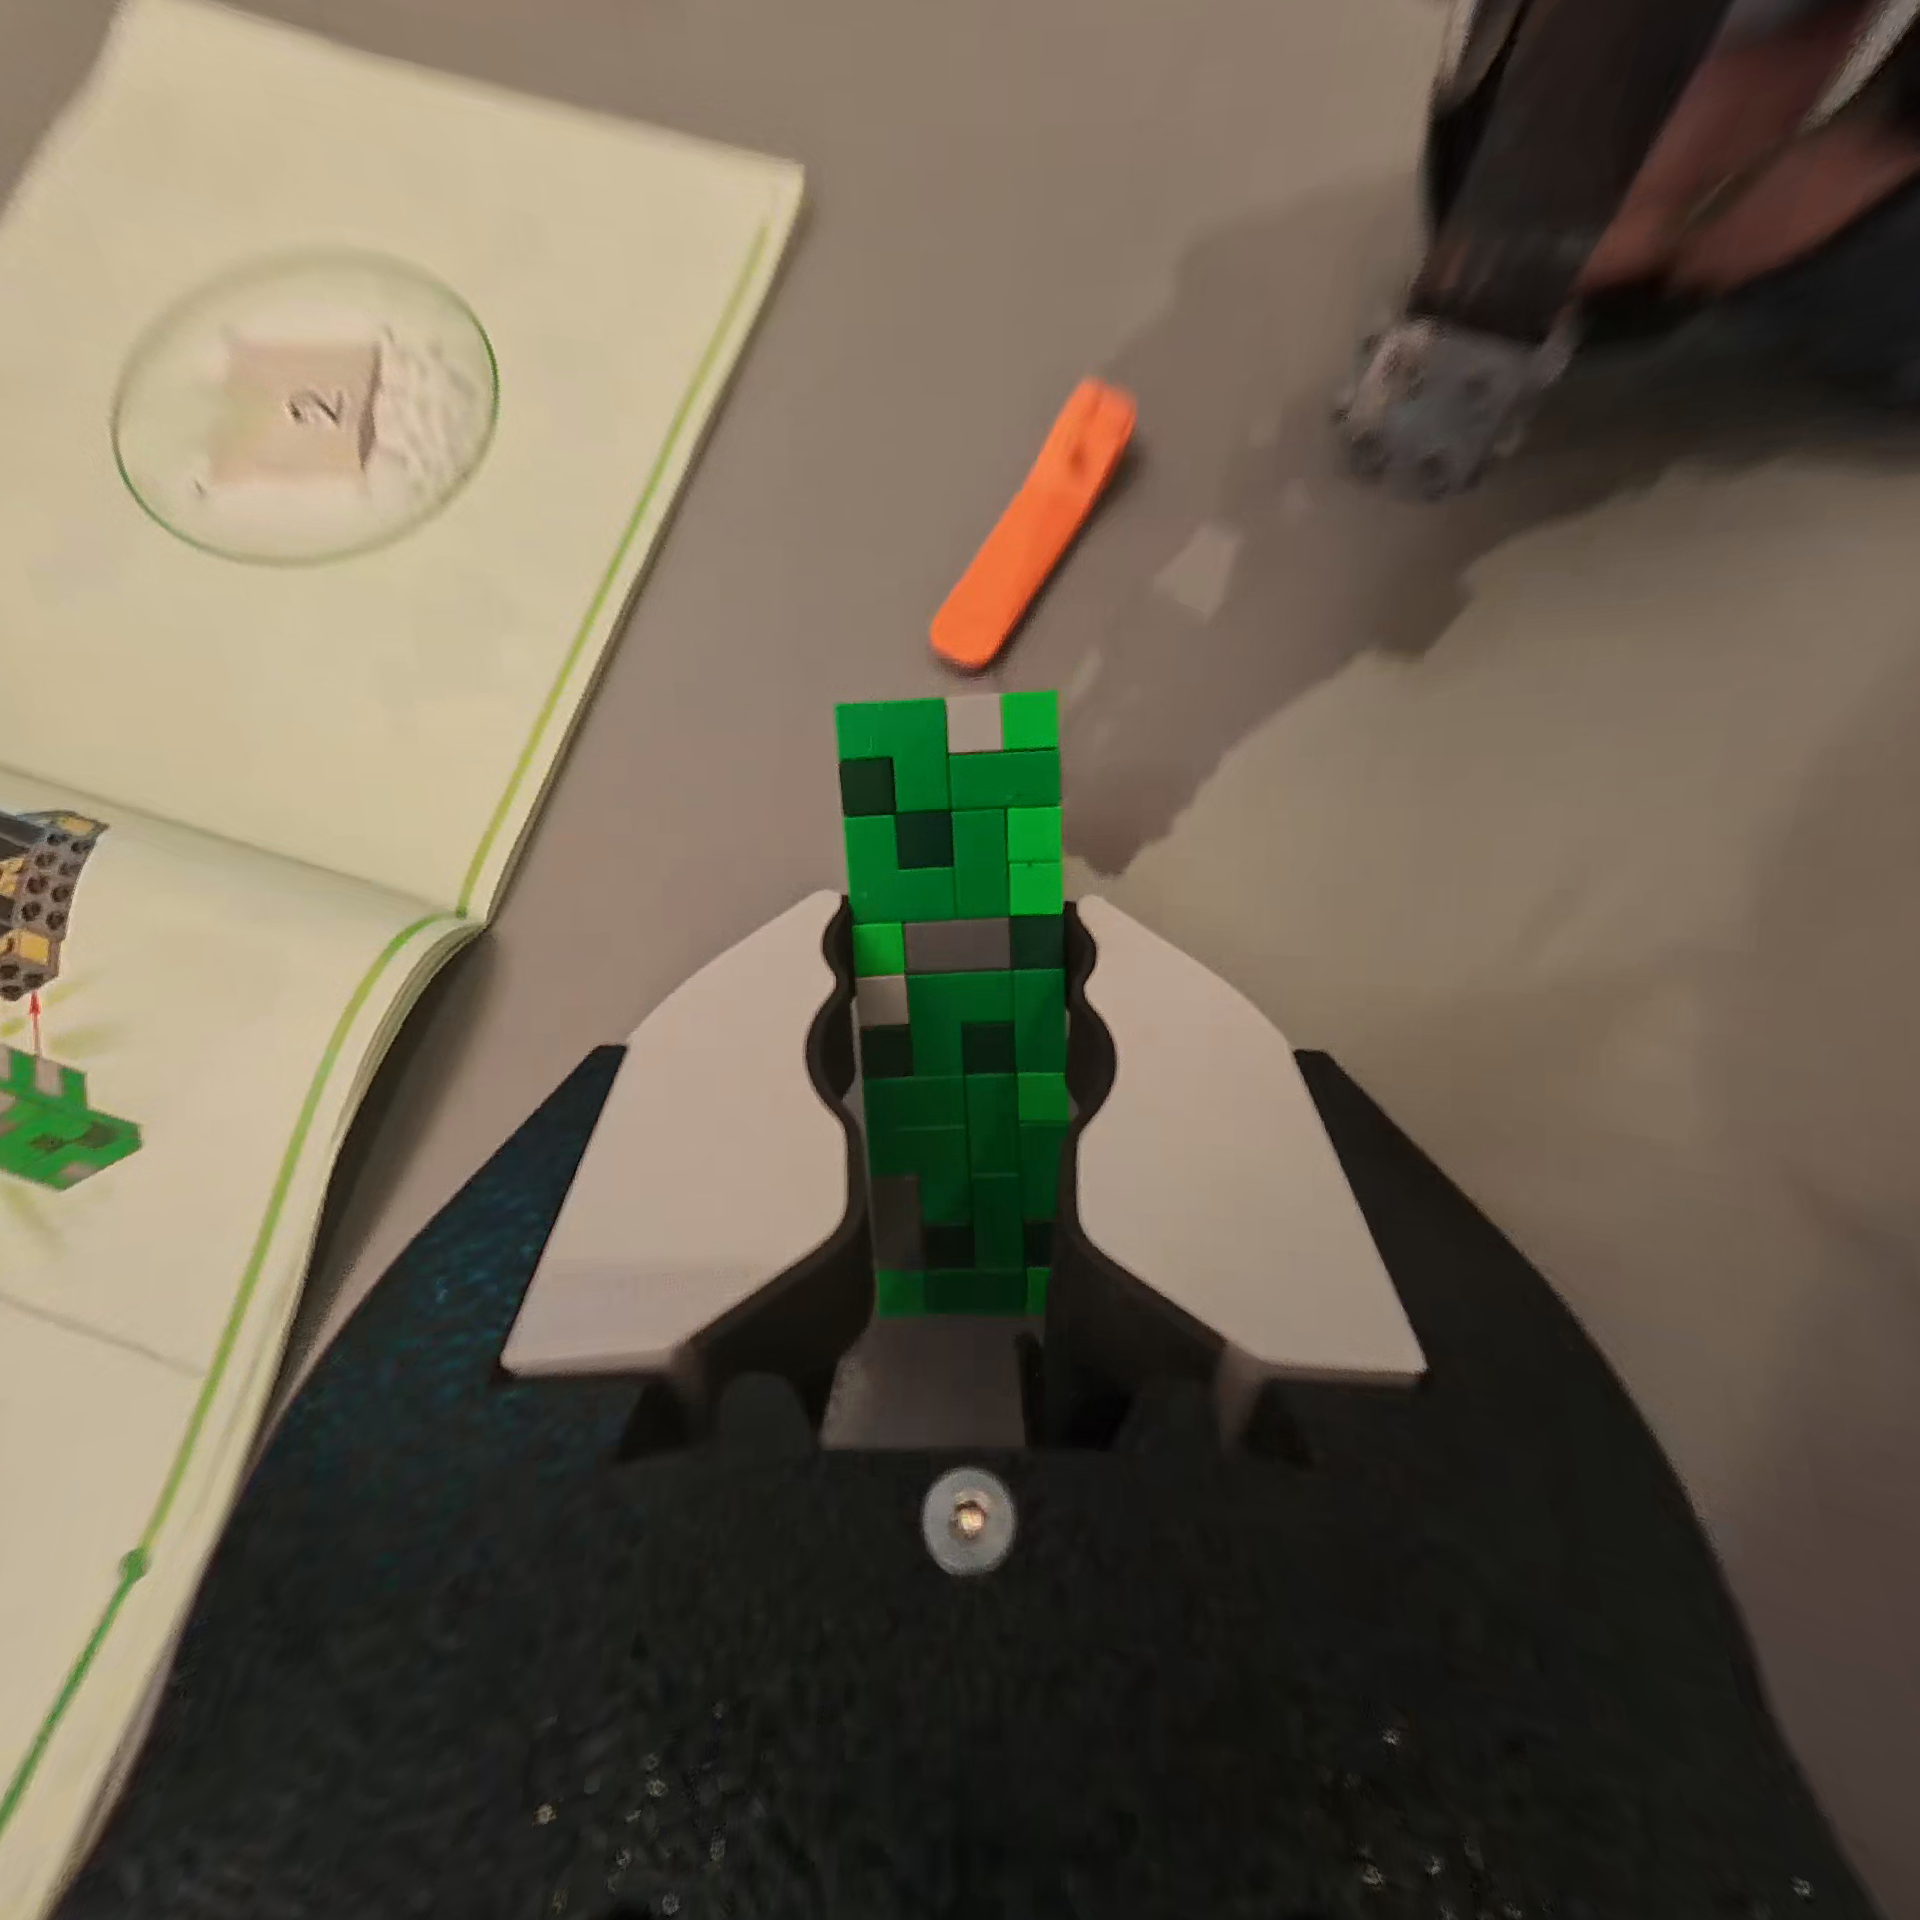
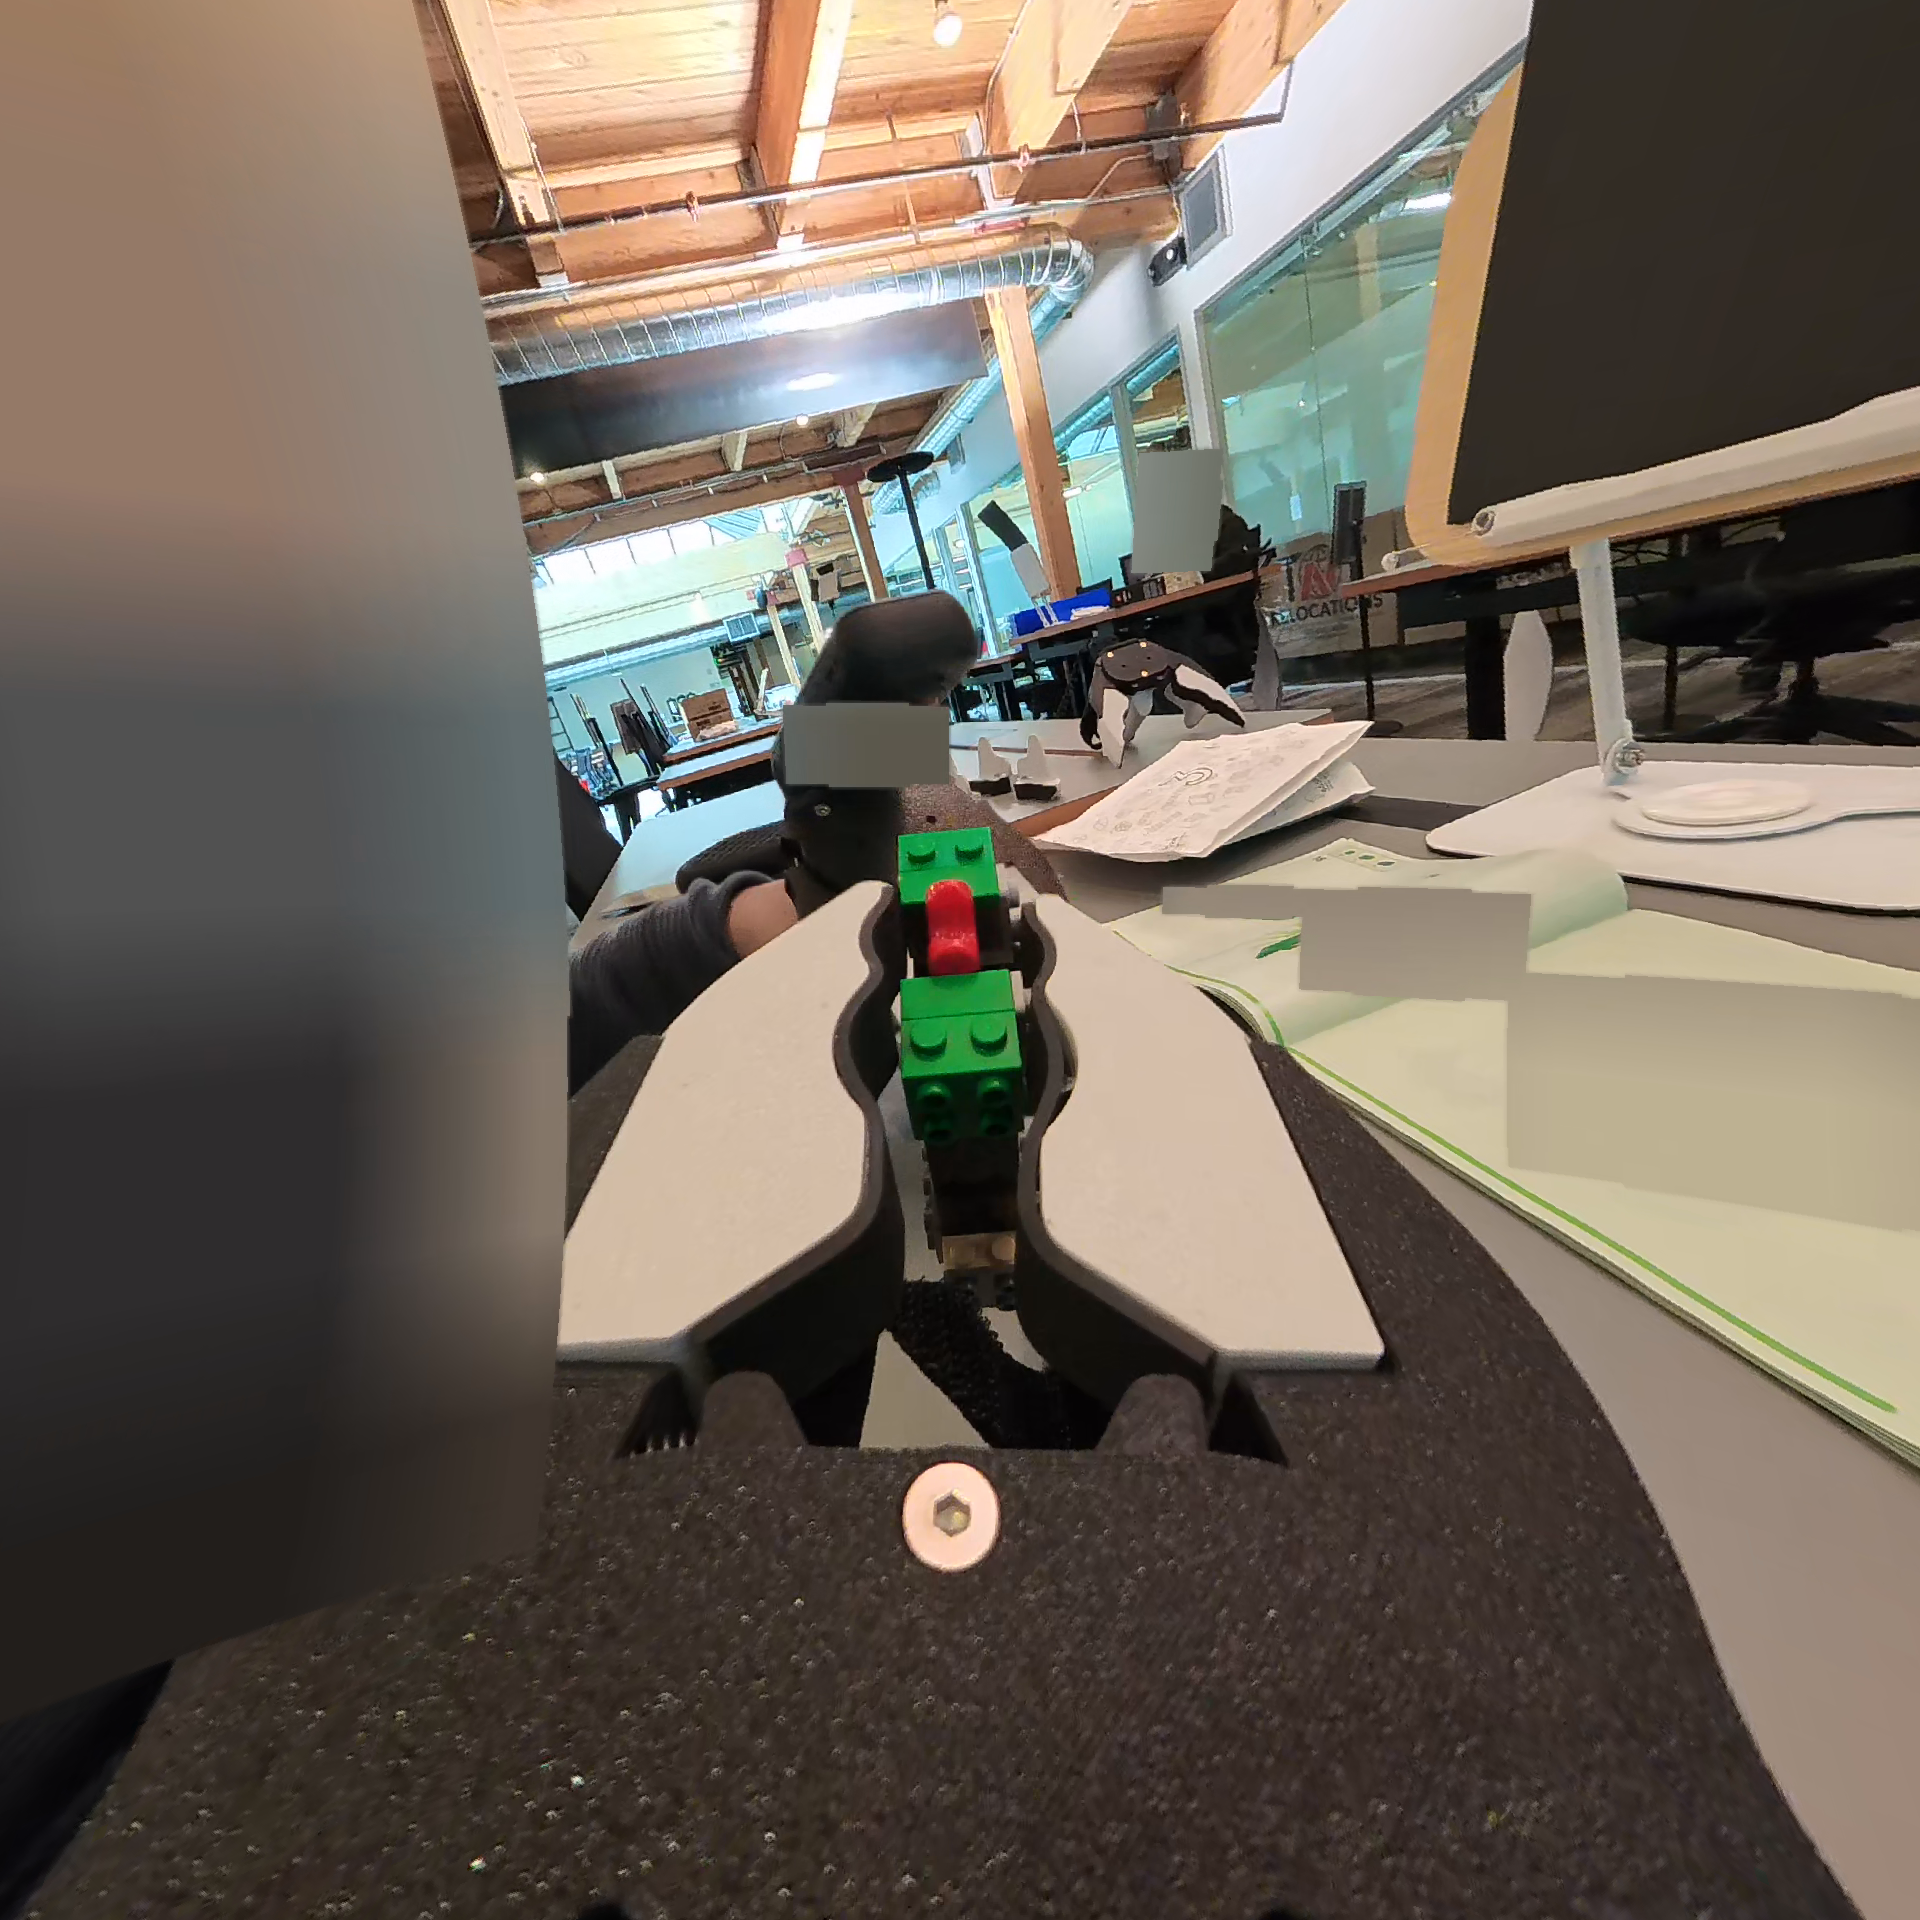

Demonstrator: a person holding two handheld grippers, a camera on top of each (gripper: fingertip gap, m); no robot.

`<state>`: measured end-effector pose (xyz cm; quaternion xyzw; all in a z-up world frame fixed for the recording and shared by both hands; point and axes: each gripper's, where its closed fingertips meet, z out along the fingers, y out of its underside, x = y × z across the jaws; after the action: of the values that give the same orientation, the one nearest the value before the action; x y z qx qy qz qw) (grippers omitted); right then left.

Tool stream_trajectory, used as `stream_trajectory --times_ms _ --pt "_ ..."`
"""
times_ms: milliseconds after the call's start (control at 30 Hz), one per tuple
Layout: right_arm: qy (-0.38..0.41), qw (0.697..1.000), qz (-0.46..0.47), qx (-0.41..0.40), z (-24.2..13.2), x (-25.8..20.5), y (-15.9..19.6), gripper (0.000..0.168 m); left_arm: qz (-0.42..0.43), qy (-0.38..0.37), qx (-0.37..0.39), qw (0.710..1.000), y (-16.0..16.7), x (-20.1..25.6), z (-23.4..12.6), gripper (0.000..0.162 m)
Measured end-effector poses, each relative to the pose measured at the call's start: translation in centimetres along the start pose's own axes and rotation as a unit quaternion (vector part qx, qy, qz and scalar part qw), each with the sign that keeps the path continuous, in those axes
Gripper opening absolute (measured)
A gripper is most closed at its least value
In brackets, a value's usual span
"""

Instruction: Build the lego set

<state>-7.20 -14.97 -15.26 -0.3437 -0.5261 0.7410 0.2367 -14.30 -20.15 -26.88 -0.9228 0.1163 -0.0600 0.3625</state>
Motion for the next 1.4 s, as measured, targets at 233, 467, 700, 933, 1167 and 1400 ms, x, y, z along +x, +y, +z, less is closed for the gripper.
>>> stream_trajectory --times_ms 233,467,700,933,1167,1400 --pt "0.0 1.0 0.011 0.009 -0.2 0.3 -0.2 0.02 0.001 0.018 -0.053 0.998 1.1 0.2 1.0 0.037" --pt "0.011 1.0 0.01 0.018 -0.8 1.0 -0.6 0.02 -0.004 0.033 -0.074 0.997 1.5 0.4 1.1 0.048" --pt "0.012 0.999 0.021 0.035 -1.2 1.4 -0.9 0.02 -0.011 0.059 0.069 0.996 -3.8 2.3 -1.2 0.065" --pt "-0.028 0.997 0.038 0.069 -1.3 0.6 -1.5 0.02 0.012 0.072 0.17 0.983 -8.6 5.8 -0.7 0.066" --pt "-0.056 0.994 0.031 0.093 -1.5 -0.6 -2.3 0.02 -0.035 0.136 0.278 0.95 -10.4 8.4 -0.5 0.047" --pt "-0.081 0.991 0.028 0.103 -1.5 -1.5 -2.7 0.02 -0.041 0.132 0.308 0.941 -10.6 8.4 -1.1 0.027"
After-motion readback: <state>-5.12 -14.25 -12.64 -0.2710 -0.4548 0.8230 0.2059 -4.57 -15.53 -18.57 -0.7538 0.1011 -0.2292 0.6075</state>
